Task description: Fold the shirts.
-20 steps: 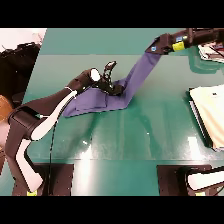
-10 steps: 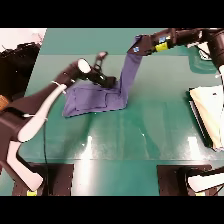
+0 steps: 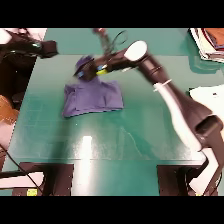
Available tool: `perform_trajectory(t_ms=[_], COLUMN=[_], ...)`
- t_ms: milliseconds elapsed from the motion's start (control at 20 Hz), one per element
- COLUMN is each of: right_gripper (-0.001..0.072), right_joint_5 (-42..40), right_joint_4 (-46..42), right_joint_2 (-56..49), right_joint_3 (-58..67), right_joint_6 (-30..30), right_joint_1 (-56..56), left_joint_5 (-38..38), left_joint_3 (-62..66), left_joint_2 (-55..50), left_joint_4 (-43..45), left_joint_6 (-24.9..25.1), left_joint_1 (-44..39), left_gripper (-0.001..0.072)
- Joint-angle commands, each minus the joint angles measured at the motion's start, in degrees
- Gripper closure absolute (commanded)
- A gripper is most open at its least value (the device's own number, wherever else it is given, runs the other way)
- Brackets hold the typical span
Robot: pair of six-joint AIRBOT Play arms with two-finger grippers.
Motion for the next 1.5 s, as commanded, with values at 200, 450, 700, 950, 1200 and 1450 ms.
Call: perform_trajectory(t_ms=[200,450,700,950,1200,1450], right_gripper=[0.0188,0.0188,0.0073,0.0075,0.01,0.0691], right_joint_5=[-2.3,1.9,4.6,9.0,12.5,12.5], right_joint_4=[-6.5,-7.0,-3.1,3.4,7.1,6.4], right_joint_2=[3.8,13.9,12.7,2.7,-8.7,-12.9], right_joint_3=[-10.2,-30.1,-41.1,-33.9,-20.8,-10.3], right_joint_6=[1.3,5.4,9.5,9.5,10.9,10.7], right_joint_1=[-0.6,-17.1,-27.9,-24.3,-15.6,-12.3], left_joint_5=[-7.1,-8.5,-8.1,-7.4,-7.2,-7.7], left_joint_3=[0.0,0.0,0.0,0.0,0.0,0.0], left_joint_2=[3.6,3.6,3.5,3.4,3.4,3.4], left_joint_4=[0.9,0.6,-0.5,-0.7,-0.6,-0.6], left_joint_6=[1.5,1.6,1.6,1.6,1.6,1.6], left_joint_1=[5.2,5.2,5.2,3.4,0.5,-3.1], left_gripper=[0.0679,0.0679,0.0679,0.0679,0.0679,0.0679])
